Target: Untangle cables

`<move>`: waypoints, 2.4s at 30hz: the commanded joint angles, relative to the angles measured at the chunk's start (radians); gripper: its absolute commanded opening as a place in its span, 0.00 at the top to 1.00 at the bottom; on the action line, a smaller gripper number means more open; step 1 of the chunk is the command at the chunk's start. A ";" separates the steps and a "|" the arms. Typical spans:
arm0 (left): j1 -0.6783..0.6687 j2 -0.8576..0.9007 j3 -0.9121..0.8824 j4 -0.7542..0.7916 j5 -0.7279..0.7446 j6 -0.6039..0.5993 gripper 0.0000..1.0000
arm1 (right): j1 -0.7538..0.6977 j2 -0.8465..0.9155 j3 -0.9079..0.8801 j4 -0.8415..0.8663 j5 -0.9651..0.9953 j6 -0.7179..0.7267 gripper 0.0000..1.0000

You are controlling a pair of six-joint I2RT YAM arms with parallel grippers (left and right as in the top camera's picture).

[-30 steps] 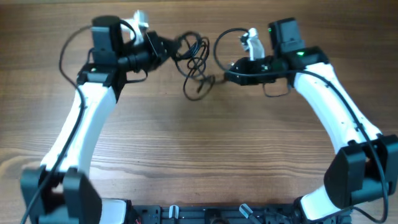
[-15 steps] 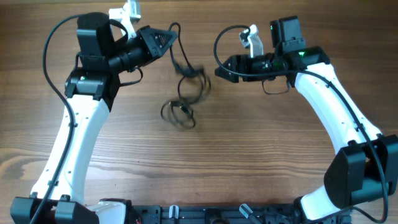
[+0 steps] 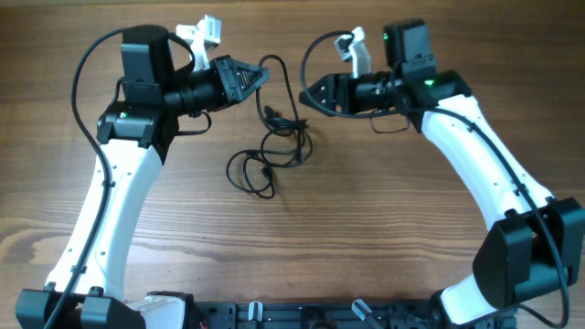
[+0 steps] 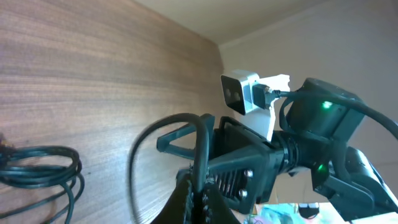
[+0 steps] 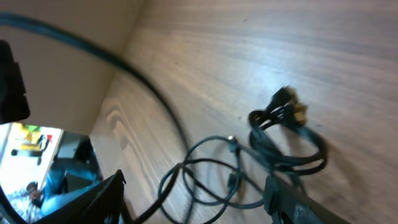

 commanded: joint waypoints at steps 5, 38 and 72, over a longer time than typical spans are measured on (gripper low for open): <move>-0.002 -0.005 0.016 -0.132 -0.027 0.035 0.96 | 0.025 -0.016 -0.016 -0.050 0.046 0.008 0.25; -0.098 0.143 -0.043 -0.556 -0.523 0.053 0.94 | 0.065 -0.016 -0.346 0.314 0.256 0.438 0.53; -0.065 0.305 0.195 -0.599 -0.689 0.122 0.83 | 0.145 -0.016 -0.388 0.640 0.352 0.557 0.63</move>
